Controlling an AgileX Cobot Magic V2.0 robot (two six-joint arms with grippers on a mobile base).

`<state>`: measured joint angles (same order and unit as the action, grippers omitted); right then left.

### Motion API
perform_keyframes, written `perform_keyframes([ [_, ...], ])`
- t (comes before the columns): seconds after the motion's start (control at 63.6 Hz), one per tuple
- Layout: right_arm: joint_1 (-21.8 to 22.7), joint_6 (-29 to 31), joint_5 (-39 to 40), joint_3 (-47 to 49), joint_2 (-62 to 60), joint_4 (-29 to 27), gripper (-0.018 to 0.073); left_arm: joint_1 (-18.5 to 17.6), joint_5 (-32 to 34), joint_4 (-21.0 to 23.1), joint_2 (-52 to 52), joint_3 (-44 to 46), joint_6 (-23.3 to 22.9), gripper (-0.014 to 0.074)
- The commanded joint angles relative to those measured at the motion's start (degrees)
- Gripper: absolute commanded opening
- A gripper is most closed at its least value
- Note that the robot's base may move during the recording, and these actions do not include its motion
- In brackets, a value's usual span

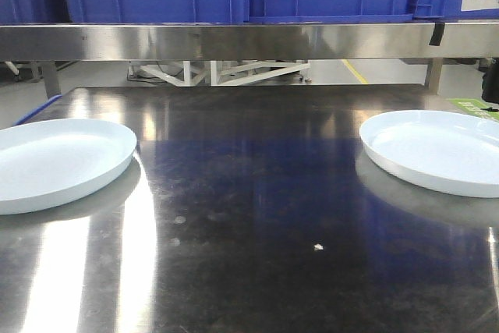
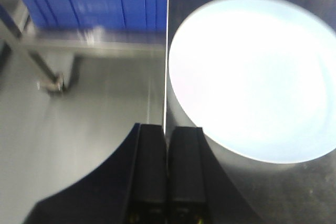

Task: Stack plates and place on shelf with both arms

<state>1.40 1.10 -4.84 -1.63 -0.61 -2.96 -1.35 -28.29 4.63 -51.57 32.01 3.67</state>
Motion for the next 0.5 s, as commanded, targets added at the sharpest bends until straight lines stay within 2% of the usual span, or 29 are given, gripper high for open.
perform_keyframes([
  [0.0,0.20,0.40,4.84,-0.05,-1.10,-0.03,0.0049,-0.41,0.05,0.74,-5.56,6.04,-0.46,0.0080],
  [0.487,0.20,0.40,4.84,-0.05,-1.10,-0.03,0.0049,-0.41,-16.42,0.74,-30.20,26.44,-0.46,0.0080],
])
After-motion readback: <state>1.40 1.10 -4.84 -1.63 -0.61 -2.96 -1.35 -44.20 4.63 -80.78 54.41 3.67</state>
